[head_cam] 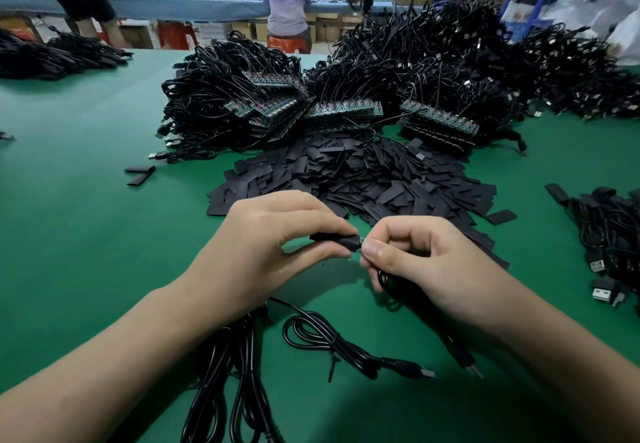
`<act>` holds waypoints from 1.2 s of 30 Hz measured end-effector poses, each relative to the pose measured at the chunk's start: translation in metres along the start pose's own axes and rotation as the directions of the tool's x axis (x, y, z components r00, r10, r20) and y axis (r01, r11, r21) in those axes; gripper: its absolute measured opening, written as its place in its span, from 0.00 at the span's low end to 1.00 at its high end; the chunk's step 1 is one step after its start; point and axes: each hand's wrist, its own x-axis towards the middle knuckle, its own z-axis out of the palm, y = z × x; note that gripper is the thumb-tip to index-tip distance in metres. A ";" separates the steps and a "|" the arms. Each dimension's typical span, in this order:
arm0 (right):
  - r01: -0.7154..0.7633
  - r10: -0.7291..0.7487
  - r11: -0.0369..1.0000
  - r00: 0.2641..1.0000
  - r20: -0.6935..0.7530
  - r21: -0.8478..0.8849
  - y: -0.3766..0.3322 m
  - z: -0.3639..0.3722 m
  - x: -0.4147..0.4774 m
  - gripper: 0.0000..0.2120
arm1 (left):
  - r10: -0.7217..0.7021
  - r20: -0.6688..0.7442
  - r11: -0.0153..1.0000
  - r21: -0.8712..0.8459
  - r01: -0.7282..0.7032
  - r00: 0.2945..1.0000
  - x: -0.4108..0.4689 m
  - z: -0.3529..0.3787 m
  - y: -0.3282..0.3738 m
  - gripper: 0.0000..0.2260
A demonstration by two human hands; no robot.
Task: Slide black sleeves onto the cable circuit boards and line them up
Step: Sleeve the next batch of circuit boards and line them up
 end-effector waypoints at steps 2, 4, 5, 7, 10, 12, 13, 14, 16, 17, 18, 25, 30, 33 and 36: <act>-0.011 0.011 1.000 1.000 0.012 0.012 -0.002 0.000 -0.001 0.11 | 0.026 -0.003 1.000 0.017 -0.026 1.000 -0.001 0.000 0.000 0.07; -0.013 0.013 1.000 1.000 0.025 0.025 -0.003 0.000 -0.001 0.10 | 0.051 -0.008 0.998 0.034 -0.050 0.999 -0.001 0.001 0.001 0.07; -0.013 0.012 0.999 0.999 0.032 0.042 -0.005 -0.001 -0.001 0.10 | 0.055 -0.013 0.998 0.035 -0.055 0.998 -0.001 0.001 0.002 0.07; -0.012 0.008 0.996 0.999 0.039 0.087 -0.007 -0.002 -0.002 0.10 | 0.050 -0.030 0.998 0.025 -0.049 0.998 0.000 0.000 0.003 0.07; -0.002 -0.003 0.995 0.999 0.045 0.104 -0.007 -0.004 -0.003 0.10 | 0.046 -0.044 0.999 0.022 -0.045 0.998 0.001 0.000 0.005 0.07; -0.011 0.005 0.993 0.999 0.051 0.117 -0.005 -0.003 -0.003 0.10 | 0.056 -0.035 0.998 0.032 -0.055 0.998 0.001 0.001 0.005 0.07; -0.015 0.009 0.992 0.999 0.051 0.129 -0.004 -0.002 -0.003 0.09 | 0.059 -0.031 0.998 0.035 -0.058 0.998 0.001 0.002 0.004 0.07; -0.016 0.009 0.990 0.999 0.049 0.137 -0.004 -0.001 -0.003 0.09 | 0.057 -0.028 0.998 0.034 -0.056 0.998 0.001 0.002 0.004 0.07; -0.006 0.002 0.992 0.999 0.037 0.128 -0.003 0.001 -0.003 0.09 | 0.043 -0.028 0.999 0.019 -0.043 0.999 0.001 0.000 0.003 0.07; 0.001 -0.004 0.993 1.000 0.027 0.119 -0.004 0.001 -0.002 0.09 | 0.037 -0.032 0.999 0.011 -0.037 0.999 0.002 -0.001 0.002 0.08; 0.007 -0.008 0.993 1.000 0.015 0.117 -0.004 0.001 -0.002 0.10 | 0.031 -0.037 0.999 0.009 -0.031 0.999 0.002 -0.001 0.001 0.08; 0.023 -0.023 0.998 1.000 -0.003 0.065 -0.003 -0.002 -0.002 0.11 | 0.009 -0.038 1.000 0.015 -0.008 0.999 0.001 -0.001 0.001 0.08; 0.008 -0.008 1.000 1.000 0.003 -0.008 -0.002 -0.002 -0.001 0.10 | 0.006 -0.014 1.000 -0.004 -0.006 1.000 -0.001 -0.001 0.001 0.07; 0.015 -0.015 1.000 1.000 -0.011 -0.016 -0.002 -0.001 0.000 0.08 | 0.004 -0.018 1.000 0.009 -0.003 1.000 0.000 0.000 0.000 0.07; 0.049 -0.055 0.996 0.995 -0.085 -0.069 -0.001 0.003 -0.001 0.08 | -0.083 -0.102 0.994 0.062 0.089 0.991 0.001 0.003 0.001 0.08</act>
